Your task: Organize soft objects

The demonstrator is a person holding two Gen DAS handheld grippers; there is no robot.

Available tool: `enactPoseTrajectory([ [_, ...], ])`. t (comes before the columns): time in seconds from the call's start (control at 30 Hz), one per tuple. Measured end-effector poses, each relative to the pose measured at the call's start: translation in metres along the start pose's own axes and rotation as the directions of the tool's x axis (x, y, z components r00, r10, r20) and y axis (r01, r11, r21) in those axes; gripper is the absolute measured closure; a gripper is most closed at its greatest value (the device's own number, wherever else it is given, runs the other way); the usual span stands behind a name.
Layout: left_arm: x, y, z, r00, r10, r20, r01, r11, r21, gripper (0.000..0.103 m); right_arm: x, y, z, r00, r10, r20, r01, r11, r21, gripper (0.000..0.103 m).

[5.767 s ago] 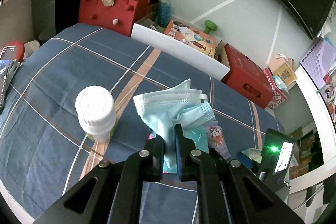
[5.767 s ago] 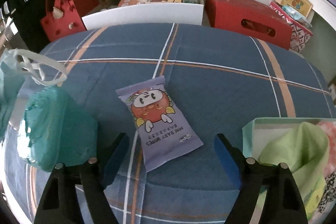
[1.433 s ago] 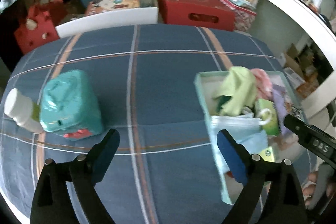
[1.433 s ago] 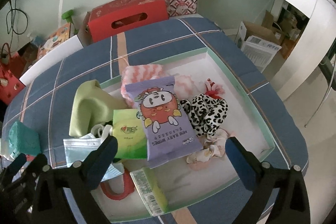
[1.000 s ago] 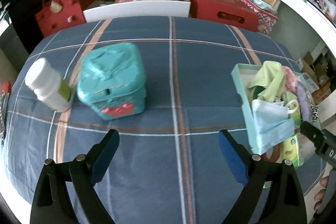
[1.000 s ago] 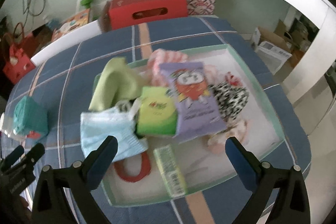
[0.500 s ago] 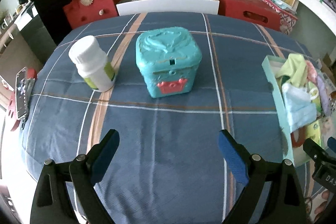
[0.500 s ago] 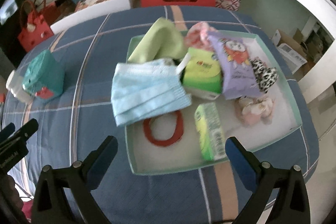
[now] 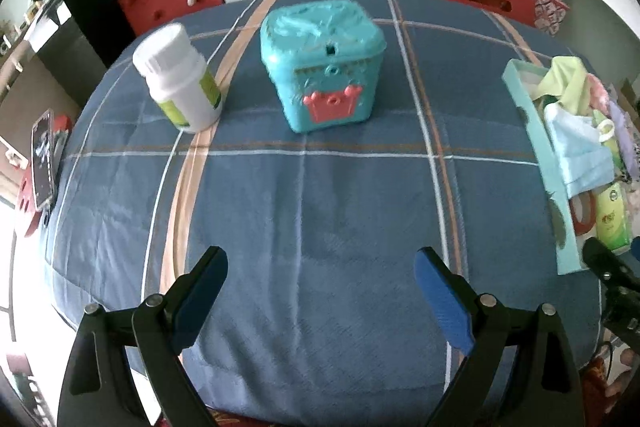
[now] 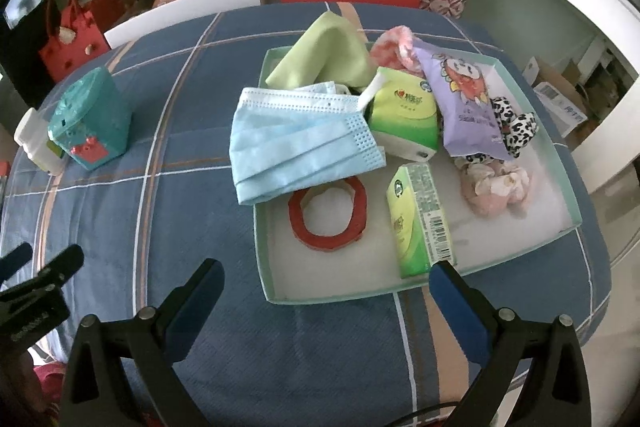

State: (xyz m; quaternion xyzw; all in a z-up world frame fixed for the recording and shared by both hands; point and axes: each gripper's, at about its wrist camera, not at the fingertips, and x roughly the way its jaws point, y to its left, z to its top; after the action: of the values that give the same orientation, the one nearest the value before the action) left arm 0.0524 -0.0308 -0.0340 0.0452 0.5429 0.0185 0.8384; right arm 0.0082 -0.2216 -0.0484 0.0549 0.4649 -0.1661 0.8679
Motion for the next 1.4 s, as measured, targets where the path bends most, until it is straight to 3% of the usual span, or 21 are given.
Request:
enactPoseTrajectory([
  [0.1,0.006,0.003,-0.003,1.0,-0.017,-0.026,0.016,1.0,-0.026,0.009,-0.003,0.001,-0.002,1.0,-0.014,0.011,0.014,1.0,0.0,0.0],
  [0.53,-0.007,0.015,-0.008,0.996,-0.086,0.038,0.089,0.992,-0.092,0.009,-0.01,0.018,-0.002,0.998,-0.032,0.056,0.037,0.996,-0.081,0.0],
  [0.77,-0.009,0.013,-0.01,0.998,-0.057,0.035,0.059,0.995,-0.083,0.009,-0.014,0.027,-0.003,0.995,-0.056,0.085,0.066,0.991,-0.118,0.0],
  [1.1,-0.013,0.01,-0.013,0.999,0.017,0.033,-0.015,0.999,-0.051,0.009,-0.011,0.017,-0.003,0.997,-0.038,0.062,0.042,0.997,-0.071,0.0],
  [1.4,-0.014,0.009,-0.014,0.999,0.019,0.038,-0.017,0.999,-0.033,0.009,-0.01,0.012,-0.003,0.998,-0.027,0.051,0.03,0.998,-0.053,0.0],
])
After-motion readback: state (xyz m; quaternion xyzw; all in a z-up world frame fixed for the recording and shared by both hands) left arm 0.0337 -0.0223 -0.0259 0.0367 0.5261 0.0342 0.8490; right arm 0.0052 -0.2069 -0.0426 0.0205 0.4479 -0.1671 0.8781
